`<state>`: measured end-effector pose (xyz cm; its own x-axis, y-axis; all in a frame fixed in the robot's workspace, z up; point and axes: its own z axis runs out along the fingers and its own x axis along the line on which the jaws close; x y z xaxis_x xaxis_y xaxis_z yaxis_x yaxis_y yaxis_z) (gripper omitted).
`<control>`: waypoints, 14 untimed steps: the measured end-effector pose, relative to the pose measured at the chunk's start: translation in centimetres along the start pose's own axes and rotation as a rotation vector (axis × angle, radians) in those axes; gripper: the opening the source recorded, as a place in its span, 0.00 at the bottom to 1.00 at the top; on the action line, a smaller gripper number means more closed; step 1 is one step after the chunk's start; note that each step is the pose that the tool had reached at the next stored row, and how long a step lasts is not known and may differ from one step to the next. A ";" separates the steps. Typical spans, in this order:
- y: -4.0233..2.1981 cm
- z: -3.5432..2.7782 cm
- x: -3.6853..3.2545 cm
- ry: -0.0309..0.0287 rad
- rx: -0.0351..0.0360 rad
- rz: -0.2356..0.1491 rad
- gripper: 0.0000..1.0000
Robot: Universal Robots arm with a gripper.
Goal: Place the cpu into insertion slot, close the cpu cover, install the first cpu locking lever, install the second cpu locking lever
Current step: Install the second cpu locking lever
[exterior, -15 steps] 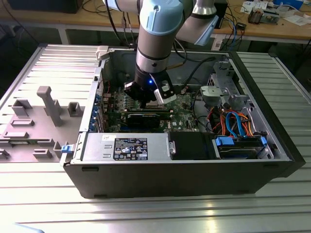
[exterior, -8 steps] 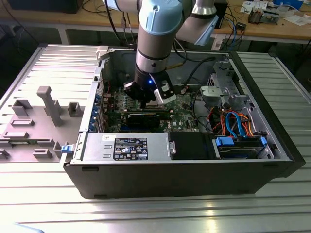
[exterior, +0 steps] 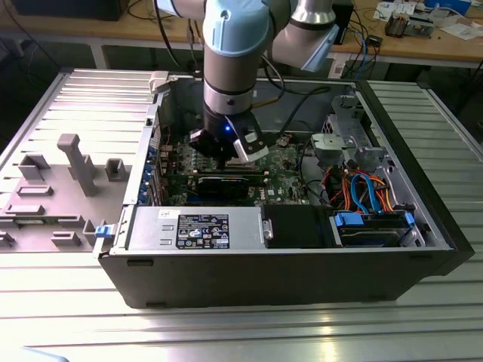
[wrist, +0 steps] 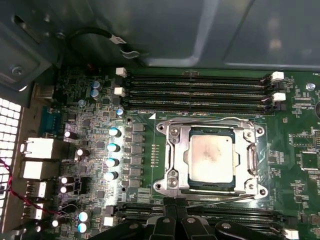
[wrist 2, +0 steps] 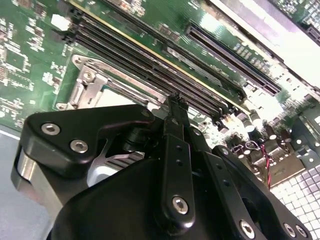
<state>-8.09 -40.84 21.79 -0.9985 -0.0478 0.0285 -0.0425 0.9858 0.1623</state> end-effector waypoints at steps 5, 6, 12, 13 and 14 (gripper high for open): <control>-0.28 0.16 0.57 -0.0059 -0.0049 -0.001 0.11; -0.46 0.18 0.61 -0.0085 -0.0114 -0.002 0.11; -0.79 0.46 0.74 -0.0134 -0.0396 -0.003 0.11; -0.82 0.55 0.75 -0.0135 -0.0411 -0.004 0.11; -0.85 0.61 0.76 -0.0140 -0.0430 -0.004 0.11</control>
<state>-8.83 -41.61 21.07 -0.9987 -0.0488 0.0141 -0.0449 0.9778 0.2046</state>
